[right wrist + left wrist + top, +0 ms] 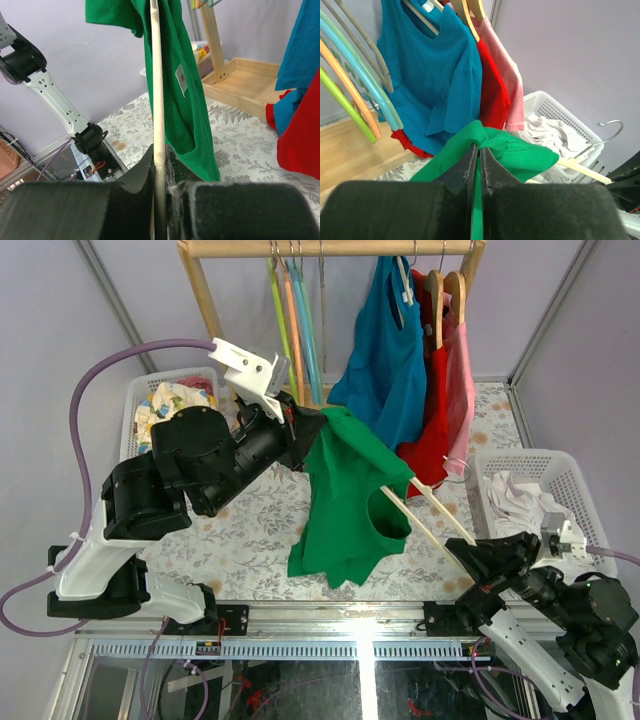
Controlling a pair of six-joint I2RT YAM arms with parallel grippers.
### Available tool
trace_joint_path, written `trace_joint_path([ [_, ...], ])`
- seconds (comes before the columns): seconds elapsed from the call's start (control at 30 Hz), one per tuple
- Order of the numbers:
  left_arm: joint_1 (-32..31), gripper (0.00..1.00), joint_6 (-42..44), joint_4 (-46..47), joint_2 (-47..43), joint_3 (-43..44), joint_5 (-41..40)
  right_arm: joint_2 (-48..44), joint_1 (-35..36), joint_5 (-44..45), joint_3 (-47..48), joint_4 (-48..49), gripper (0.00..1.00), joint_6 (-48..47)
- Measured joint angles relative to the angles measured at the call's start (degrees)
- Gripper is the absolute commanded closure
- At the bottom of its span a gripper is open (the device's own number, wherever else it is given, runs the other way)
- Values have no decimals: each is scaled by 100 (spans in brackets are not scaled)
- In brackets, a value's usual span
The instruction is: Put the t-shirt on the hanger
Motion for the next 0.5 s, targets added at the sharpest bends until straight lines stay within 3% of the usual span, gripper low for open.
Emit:
trace_joint_path([
  [0.33, -11, 100, 42, -162, -90, 173, -101, 20, 0, -22, 339, -52, 100, -173],
  [0.5, -11, 100, 114, -238, -125, 431, -190, 474, 0, -61, 938, -306, 100, -356],
])
